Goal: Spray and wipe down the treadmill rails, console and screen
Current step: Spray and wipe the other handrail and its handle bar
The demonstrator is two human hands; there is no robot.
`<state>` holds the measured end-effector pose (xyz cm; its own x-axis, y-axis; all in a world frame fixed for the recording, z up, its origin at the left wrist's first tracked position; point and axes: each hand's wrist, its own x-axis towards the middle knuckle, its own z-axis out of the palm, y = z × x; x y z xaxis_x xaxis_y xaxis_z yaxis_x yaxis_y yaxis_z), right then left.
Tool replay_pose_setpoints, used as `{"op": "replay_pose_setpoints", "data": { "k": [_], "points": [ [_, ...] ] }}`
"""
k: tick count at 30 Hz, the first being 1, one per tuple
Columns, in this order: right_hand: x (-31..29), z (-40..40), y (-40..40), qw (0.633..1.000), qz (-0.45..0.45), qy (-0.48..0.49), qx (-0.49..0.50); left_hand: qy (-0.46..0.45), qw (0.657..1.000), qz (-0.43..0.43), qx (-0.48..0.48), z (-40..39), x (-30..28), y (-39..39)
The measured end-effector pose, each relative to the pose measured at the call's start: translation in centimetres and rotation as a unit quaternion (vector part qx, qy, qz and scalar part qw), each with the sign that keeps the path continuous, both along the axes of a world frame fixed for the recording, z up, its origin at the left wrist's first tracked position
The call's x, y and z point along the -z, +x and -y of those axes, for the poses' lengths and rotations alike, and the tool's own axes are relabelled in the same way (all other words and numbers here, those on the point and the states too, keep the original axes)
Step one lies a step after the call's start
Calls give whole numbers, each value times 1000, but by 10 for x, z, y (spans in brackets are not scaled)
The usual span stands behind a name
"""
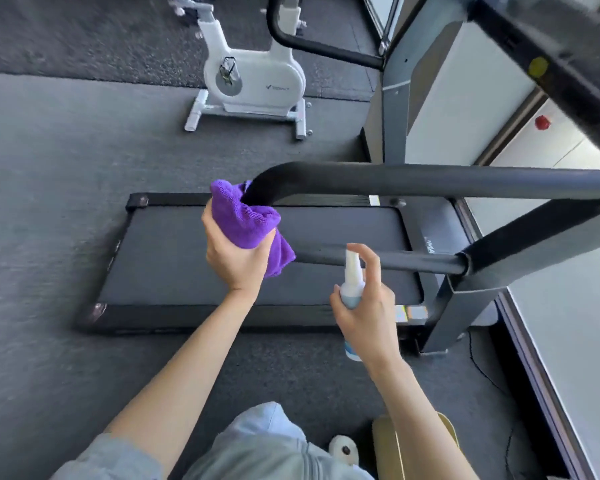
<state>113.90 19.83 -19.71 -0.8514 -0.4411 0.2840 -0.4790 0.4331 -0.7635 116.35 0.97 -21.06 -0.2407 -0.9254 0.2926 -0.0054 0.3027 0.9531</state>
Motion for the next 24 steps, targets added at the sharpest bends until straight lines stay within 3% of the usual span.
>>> {"op": "replay_pose_setpoints", "data": {
  "k": [2, 6, 11, 15, 20, 24],
  "points": [
    [-2, -12, -11, 999, 13, 25, -38, 16, 998, 58, -36, -7, -4, 4],
    [-11, -36, -37, 998, -10, 26, -60, -40, 982, 180, -34, -3, -13, 27],
    [-13, -48, -56, 991, -10, 82, -104, 59, 988, 120, -82, -42, -7, 65],
    [-7, -35, -57, 989, -8, 92, -114, 90, 985, 125, -73, -62, 7, 86],
    [3, -23, -60, 994, 64, 65, -65, 102, 984, 133, -59, -61, 10, 97],
    [8, -29, -58, 997, 59, 41, -13, 92, 987, 133, -23, -55, 6, 93]
  ]
}}
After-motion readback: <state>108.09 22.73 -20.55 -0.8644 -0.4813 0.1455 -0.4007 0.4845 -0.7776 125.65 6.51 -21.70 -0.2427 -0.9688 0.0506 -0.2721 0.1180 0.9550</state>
